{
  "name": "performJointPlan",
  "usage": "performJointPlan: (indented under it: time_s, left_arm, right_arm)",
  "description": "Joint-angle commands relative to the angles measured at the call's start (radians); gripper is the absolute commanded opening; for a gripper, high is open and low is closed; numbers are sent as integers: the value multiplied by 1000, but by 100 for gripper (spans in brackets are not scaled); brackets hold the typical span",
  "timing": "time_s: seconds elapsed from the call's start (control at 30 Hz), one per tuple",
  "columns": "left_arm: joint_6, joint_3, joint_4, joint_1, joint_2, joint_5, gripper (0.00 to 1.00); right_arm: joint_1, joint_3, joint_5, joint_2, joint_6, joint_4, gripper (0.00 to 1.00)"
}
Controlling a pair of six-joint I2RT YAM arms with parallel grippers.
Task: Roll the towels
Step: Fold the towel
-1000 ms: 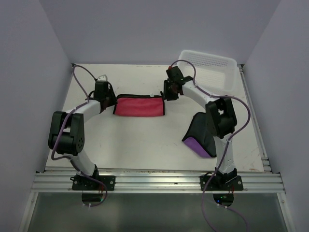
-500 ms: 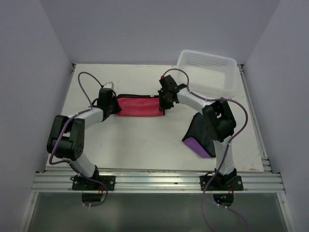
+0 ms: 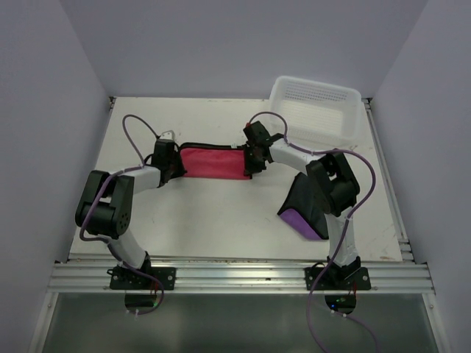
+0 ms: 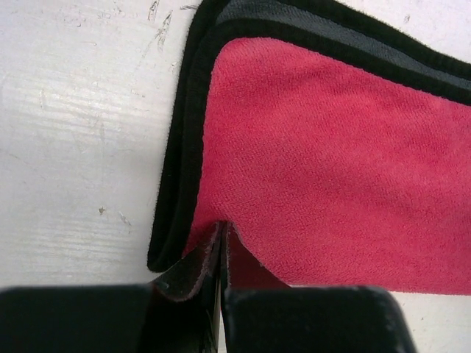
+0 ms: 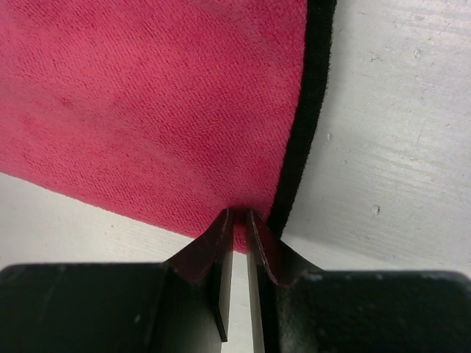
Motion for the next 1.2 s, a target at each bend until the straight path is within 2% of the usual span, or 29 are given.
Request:
performJointPlan:
  time_s: [0.0, 0.53, 0.97, 1.17]
  left_arm:
    - [-15, -28, -17, 1, 41, -35, 2]
    - [-75, -183, -66, -34, -113, 42, 0]
    - [-154, -296, -71, -170, -225, 77, 0]
    - [-205, -356, -60, -267, -293, 24, 0]
  right_arm:
    - [-4, 5, 7, -4, -22, 11, 17]
    - [-13, -89, 48, -82, -95, -33, 22]
    - [-13, -253, 68, -225, -169, -75, 21]
    - [-15, -296, 76, -277, -186, -93, 24]
